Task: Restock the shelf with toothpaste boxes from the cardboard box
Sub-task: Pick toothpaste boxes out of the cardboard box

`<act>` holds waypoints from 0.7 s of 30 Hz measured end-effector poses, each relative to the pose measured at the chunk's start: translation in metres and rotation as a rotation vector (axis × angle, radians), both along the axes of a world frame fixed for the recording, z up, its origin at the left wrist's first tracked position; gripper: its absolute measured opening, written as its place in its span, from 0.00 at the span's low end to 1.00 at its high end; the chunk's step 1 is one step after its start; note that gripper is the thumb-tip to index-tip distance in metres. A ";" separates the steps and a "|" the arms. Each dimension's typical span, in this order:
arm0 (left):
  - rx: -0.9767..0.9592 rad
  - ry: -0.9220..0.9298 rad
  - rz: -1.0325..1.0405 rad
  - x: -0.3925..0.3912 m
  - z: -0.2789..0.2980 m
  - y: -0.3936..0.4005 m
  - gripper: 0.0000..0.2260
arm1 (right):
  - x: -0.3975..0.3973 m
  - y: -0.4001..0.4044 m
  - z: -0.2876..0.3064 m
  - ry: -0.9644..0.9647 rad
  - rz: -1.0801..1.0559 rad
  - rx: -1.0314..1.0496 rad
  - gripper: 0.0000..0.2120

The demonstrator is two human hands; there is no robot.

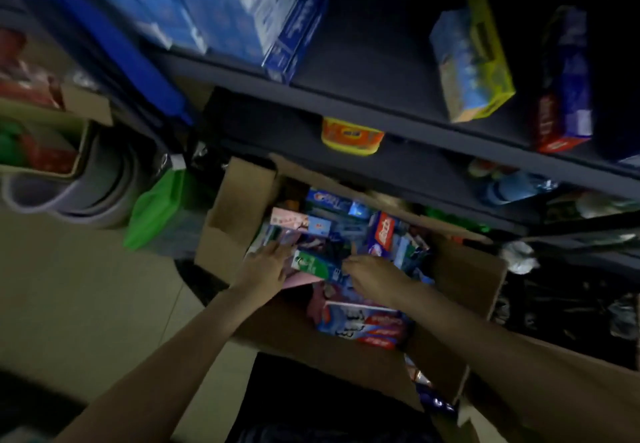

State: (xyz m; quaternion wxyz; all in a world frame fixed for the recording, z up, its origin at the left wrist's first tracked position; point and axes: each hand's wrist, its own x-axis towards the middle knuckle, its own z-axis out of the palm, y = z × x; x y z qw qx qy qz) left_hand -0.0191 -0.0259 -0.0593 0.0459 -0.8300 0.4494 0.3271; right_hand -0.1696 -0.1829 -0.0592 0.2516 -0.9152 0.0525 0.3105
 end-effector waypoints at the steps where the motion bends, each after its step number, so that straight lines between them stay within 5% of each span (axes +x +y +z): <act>1: 0.038 -0.004 -0.021 0.001 -0.009 0.010 0.20 | 0.007 0.013 -0.014 0.010 0.023 0.055 0.13; 9: 0.130 0.016 -0.013 0.013 -0.079 0.062 0.19 | 0.076 0.093 -0.118 -0.080 0.039 -0.076 0.20; 15: -0.009 0.077 0.096 0.024 -0.103 0.060 0.16 | 0.116 0.102 -0.165 -0.095 -0.004 -0.232 0.32; 21: -0.053 0.141 0.165 0.032 -0.104 0.053 0.15 | 0.133 0.110 -0.180 0.094 0.173 -0.330 0.40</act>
